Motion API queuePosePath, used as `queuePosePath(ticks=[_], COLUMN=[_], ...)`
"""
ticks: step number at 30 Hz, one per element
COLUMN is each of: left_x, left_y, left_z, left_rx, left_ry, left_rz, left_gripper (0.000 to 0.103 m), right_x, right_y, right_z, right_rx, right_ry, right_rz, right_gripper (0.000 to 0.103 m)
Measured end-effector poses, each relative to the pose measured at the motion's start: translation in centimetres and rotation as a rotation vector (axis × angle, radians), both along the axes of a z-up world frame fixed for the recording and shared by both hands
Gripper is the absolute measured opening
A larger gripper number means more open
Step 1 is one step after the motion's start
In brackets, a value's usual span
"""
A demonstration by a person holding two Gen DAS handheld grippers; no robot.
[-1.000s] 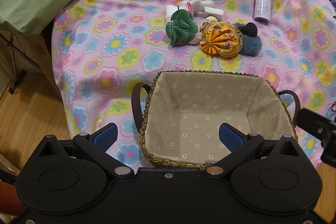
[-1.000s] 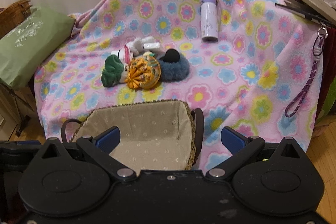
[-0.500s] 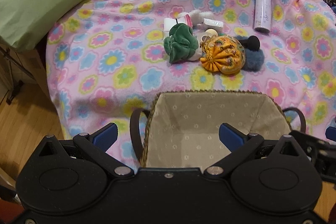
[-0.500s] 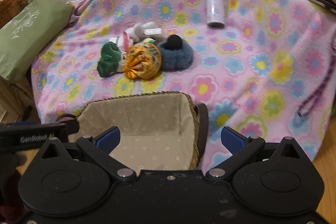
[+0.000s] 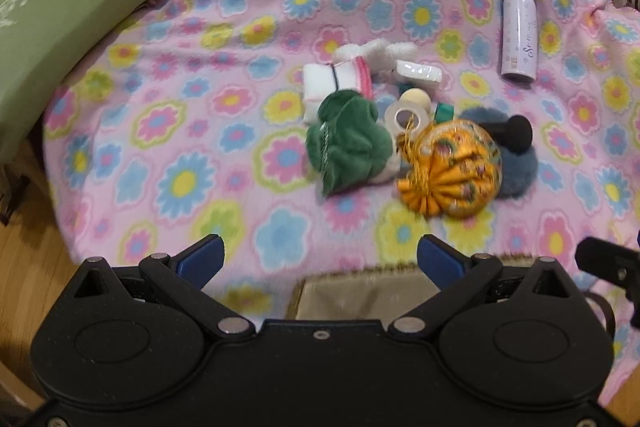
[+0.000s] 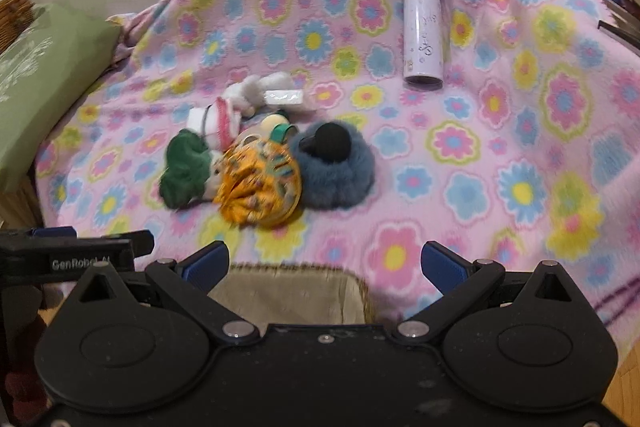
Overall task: Organize soft objects
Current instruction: 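Reach the left tool to the green plush frog while the right tool reaches the blue pom-pom, then close the left tool on the green frog while the right tool grasps the blue pom-pom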
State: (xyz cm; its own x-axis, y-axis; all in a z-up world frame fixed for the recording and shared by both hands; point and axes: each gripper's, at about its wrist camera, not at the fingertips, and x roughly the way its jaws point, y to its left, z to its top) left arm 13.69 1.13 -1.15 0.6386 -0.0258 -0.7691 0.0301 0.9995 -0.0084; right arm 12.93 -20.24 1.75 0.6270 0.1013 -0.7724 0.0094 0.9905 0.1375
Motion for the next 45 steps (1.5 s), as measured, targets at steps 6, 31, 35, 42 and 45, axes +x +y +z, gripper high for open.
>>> queuePosePath(ticks=[6,31,35,42,45], left_x=[3.6,11.1,11.7,12.3,12.5], left_y=[-0.9,-0.9,-0.2,-0.1,-0.1], left_z=[-0.9,-5.8,-6.3,-6.7,-6.8], left_rx=[0.013,-0.017,-0.076,-0.088,-0.085], left_ry=[-0.015,0.039,0.071,0.077,0.076], left_rz=[-0.069,-0.154,-0.147,-0.149,-0.148], left_gripper=[0.099,0.101,0.101,0.101,0.101], right_x=[4.7,14.4,14.7,14.6,15.0], right_y=[-0.5,4.6,4.0,3.2,2.2], right_z=[-0.9,-5.3,-6.0,-5.4,-4.8], right_rx=[0.015,-0.228,-0.201,-0.164,-0.159], right_ry=[0.018,-0.011,0.015,-0.039,-0.063], right_rz=[-0.088,-0.119,-0.102,-0.092,-0.113], right_gripper=[0.103,0.072,0.047,0.044,0.044])
